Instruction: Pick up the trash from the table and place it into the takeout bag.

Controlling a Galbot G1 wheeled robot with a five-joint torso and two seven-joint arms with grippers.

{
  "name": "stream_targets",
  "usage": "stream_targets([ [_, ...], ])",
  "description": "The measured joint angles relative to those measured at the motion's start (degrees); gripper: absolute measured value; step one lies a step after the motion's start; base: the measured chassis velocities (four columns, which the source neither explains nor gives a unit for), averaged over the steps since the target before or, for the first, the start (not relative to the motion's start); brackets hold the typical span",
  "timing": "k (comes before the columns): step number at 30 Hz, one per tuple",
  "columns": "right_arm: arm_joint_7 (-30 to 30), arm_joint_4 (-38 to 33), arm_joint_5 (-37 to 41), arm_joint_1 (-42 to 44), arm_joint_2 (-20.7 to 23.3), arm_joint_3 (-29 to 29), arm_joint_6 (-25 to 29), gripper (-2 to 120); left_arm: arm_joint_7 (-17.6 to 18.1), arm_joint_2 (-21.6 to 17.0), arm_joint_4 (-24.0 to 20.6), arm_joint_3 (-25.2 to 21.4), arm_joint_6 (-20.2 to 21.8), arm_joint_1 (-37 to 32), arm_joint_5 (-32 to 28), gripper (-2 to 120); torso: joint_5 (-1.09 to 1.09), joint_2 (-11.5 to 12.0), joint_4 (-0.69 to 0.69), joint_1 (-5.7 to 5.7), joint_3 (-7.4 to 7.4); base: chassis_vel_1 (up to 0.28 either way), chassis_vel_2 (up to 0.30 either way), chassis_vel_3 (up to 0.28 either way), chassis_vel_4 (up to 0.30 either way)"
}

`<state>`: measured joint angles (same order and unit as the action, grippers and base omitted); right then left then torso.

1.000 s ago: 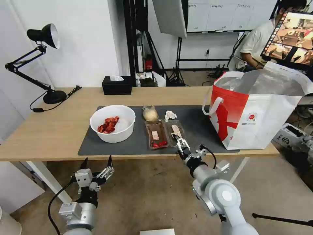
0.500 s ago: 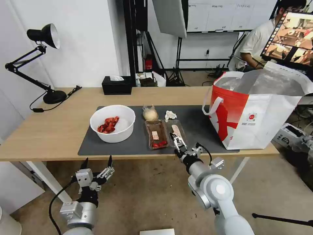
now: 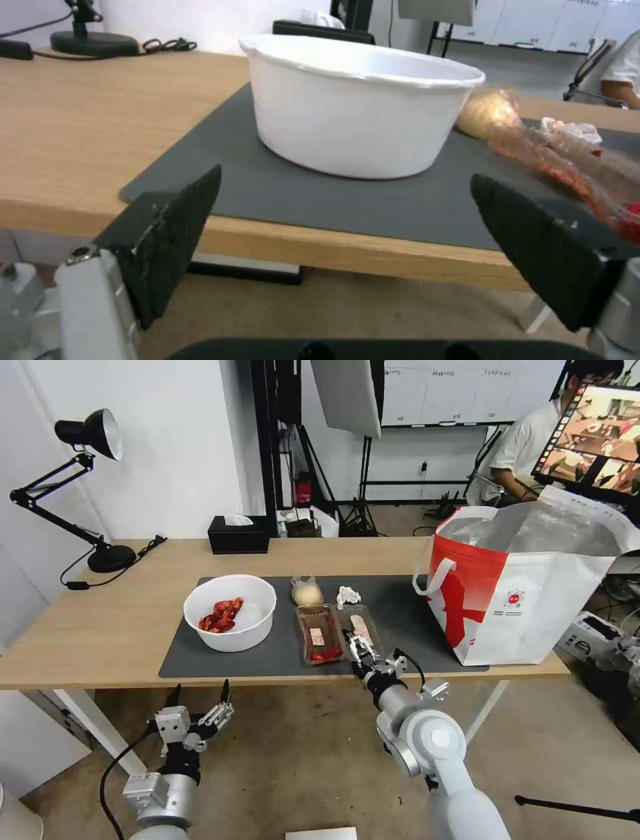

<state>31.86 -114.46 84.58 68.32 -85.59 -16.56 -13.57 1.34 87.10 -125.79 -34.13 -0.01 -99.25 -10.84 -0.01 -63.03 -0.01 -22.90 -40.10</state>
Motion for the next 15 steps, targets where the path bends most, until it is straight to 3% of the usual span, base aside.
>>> stream_targets([
  [15, 0.43, 0.09, -0.29, -0.11, -0.24, -0.16, 0.02, 100, 0.0, -0.73, 0.21, 0.0, -0.02, 0.05, -0.14, 100, 0.01, 0.01, 0.02, -0.02, -0.01, 0.0, 0.0, 0.0, 0.0],
])
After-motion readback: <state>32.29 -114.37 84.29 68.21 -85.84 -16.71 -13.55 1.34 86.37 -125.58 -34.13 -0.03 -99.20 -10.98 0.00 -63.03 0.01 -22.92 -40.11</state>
